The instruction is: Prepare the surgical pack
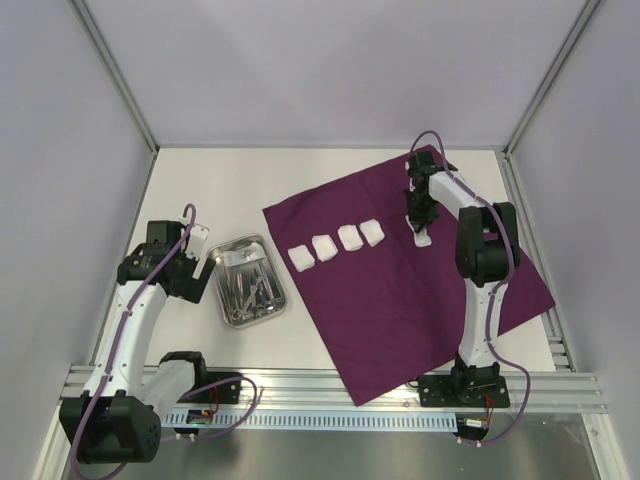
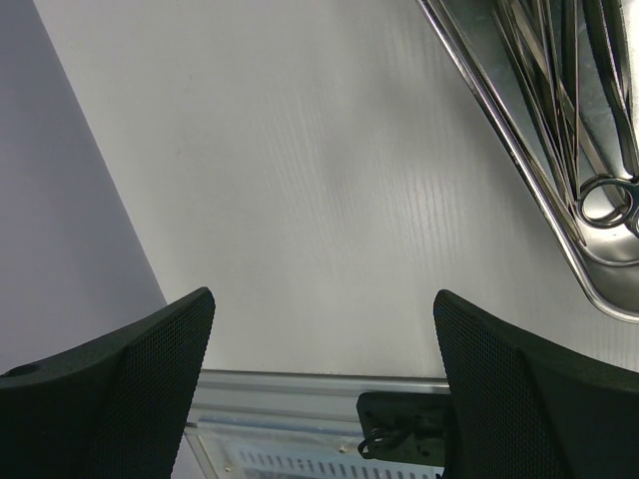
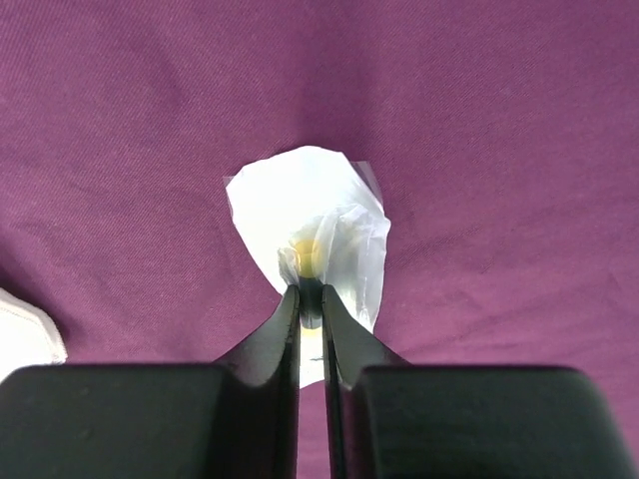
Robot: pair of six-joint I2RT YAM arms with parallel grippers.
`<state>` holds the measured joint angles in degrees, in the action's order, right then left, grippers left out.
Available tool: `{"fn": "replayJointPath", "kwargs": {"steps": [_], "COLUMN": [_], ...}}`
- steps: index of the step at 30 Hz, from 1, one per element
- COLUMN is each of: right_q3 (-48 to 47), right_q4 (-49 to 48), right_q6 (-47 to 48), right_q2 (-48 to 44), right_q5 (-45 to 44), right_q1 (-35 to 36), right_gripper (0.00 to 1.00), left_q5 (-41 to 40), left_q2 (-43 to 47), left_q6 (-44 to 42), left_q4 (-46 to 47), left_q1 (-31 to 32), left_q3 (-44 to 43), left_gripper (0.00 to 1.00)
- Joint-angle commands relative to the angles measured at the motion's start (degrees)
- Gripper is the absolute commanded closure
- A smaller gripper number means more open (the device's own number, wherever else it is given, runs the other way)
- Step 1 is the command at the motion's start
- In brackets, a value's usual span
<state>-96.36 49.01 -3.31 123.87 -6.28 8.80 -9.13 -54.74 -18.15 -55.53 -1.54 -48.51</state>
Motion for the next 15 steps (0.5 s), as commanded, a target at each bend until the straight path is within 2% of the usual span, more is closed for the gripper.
{"fn": "replayJointPath", "kwargs": {"steps": [1, 6, 11, 14, 15], "right_q3": [1.7, 3.5, 6.1, 6.9, 7.1], "right_q4": [-1.3, -1.7, -4.7, -8.5, -10.5], "right_q6": [0.1, -0.4, 0.5, 4.3, 9.0], "right_q2": [-2.3, -6.9, -17.6, -24.3, -26.4], "right_q5": [1.2, 1.4, 2.3, 4.2, 4.7], "right_q1": [-0.2, -0.1, 2.4, 8.1, 12.9], "right_gripper": [0.99, 0.99, 0.99, 0.99, 0.99], "left_q5": [-0.3, -0.1, 0.5, 0.4, 0.3], "left_q2": [0.6, 0.4, -0.1, -0.9, -1.2], "left_q6": [0.7, 0.7, 0.3, 0.3, 0.5], "left_q4": [0.1, 0.2, 0.4, 0.9, 1.2], "left_q1": [-0.3, -0.3, -0.3, -0.2, -0.2], "left_q3": [-0.7, -0.8, -1.0, -1.0, -0.9], "left_gripper": [0.00, 0.00, 0.00, 0.00, 0.00]}}
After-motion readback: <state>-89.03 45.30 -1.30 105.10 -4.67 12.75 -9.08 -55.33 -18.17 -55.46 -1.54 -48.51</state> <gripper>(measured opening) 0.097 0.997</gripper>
